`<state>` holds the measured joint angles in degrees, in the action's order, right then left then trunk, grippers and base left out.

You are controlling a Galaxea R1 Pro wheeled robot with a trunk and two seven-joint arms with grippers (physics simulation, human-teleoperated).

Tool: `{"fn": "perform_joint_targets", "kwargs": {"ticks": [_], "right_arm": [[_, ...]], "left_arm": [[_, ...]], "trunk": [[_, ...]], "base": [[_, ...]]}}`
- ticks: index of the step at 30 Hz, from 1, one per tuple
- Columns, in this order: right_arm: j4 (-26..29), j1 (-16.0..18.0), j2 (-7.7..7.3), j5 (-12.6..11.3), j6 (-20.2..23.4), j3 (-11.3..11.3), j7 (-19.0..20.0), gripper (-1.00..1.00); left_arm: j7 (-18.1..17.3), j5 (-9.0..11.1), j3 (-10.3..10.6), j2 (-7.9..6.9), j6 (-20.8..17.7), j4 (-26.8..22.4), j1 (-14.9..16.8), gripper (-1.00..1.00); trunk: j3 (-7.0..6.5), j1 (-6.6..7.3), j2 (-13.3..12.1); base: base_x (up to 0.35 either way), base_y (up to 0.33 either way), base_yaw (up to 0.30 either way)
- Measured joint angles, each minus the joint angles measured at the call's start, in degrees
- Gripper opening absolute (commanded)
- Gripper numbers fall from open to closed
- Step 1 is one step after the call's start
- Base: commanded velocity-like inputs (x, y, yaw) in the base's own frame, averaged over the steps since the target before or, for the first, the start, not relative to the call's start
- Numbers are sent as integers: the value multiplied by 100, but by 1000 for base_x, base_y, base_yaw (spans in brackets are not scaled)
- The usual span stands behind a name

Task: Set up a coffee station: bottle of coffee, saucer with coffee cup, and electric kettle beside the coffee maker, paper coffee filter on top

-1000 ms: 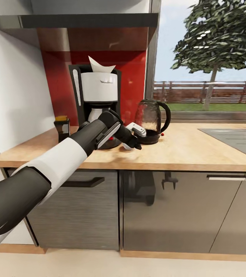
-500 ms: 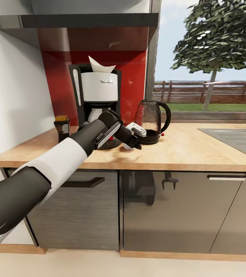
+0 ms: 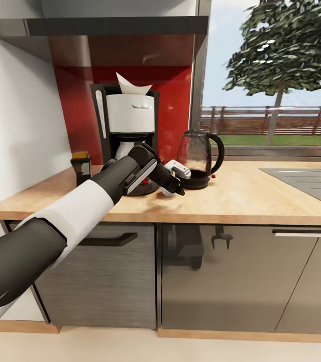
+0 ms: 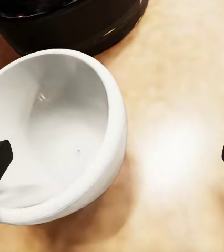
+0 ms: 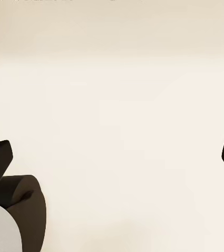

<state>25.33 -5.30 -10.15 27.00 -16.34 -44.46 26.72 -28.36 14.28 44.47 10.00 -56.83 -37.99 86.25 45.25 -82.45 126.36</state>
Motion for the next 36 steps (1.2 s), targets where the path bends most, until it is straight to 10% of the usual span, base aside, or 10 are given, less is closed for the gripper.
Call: {"fn": "perform_joint_targets", "kwargs": {"ticks": [36], "right_arm": [[0, 0, 0, 0, 0, 1, 0, 100]], "left_arm": [[0, -2, 2, 0, 1, -15, 0, 100]], "trunk": [[0, 0, 0]], "base": [[29, -9, 0]]}}
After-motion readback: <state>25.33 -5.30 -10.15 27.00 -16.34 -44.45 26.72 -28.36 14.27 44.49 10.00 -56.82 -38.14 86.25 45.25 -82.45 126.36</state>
